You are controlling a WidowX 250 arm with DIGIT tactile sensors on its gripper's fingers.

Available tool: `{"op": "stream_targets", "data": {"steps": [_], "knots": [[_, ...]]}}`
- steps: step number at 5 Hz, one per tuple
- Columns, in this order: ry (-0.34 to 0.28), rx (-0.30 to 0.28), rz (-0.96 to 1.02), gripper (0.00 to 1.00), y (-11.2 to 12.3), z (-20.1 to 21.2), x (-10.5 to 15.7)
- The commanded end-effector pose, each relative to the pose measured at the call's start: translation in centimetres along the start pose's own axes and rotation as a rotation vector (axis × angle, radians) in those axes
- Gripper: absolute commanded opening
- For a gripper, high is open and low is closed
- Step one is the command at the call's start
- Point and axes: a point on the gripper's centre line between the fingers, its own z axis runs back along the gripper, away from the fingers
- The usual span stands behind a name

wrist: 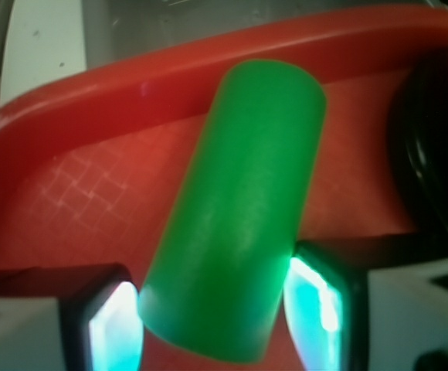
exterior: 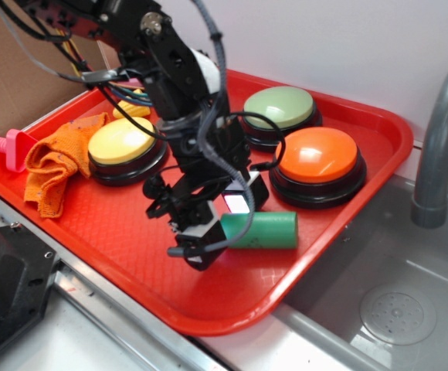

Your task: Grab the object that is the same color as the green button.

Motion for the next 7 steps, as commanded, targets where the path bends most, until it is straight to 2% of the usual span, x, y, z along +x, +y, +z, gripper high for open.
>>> {"op": "stream_targets", "data": {"steps": [1,2,3,4,5,6,7], "knots": [[0.091,0.088,0.401,0.00,0.0,3.2,0.6],[0.151,0.130,0.606,0.00,0.1,6.0,0.4],[0.178,0.159,0.859,0.00,0.2,9.8,-0.6],[0.155,0.151,1.090,0.00,0.7,13.3,-2.1],[0.158,0.208,1.269,0.00,1.1,16.1,-3.4],[0.114,0.215,1.253,0.00,1.7,17.6,-4.3],[0.224,0.165,1.218,0.07,2.3,17.6,-3.9]]}}
